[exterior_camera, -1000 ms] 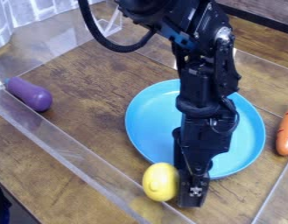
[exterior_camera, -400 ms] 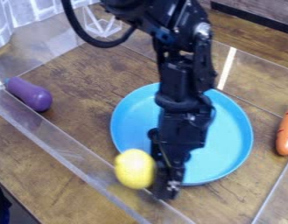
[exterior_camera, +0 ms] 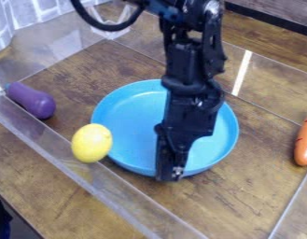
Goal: Move the carrot to the right side
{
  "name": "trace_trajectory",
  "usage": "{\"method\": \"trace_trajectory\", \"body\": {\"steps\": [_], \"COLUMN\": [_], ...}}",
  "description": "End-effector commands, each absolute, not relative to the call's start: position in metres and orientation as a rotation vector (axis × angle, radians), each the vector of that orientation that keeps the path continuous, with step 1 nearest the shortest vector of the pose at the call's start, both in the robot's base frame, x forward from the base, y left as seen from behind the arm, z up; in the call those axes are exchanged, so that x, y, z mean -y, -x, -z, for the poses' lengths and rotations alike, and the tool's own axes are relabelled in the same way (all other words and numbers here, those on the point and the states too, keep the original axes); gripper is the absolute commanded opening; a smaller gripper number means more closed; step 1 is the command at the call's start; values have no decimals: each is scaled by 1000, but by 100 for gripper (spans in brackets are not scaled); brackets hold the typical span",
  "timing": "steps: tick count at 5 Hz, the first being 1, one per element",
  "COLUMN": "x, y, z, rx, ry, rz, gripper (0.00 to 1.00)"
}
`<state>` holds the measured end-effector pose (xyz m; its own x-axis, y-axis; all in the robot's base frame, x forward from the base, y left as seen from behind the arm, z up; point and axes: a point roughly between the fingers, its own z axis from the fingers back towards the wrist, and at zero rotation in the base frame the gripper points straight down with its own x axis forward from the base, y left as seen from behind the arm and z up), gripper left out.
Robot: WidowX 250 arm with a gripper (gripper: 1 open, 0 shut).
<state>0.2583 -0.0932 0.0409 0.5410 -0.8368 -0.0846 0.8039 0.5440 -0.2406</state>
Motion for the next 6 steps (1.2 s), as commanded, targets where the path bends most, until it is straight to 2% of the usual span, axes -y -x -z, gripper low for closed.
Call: {"method": "trace_trajectory", "body": {"steps": [1, 2, 4, 5, 6], "x": [114, 138, 134, 143, 152], "y": [-260, -261, -278, -279, -279], "z": [-55, -49, -29, -27, -28], "rx": [-148, -150, -146, -142, -137], "ry": [173, 172, 156, 154, 151], "rz": [1053, 1110, 1029, 1002, 977], "gripper": [0, 100, 100, 0, 100]}}
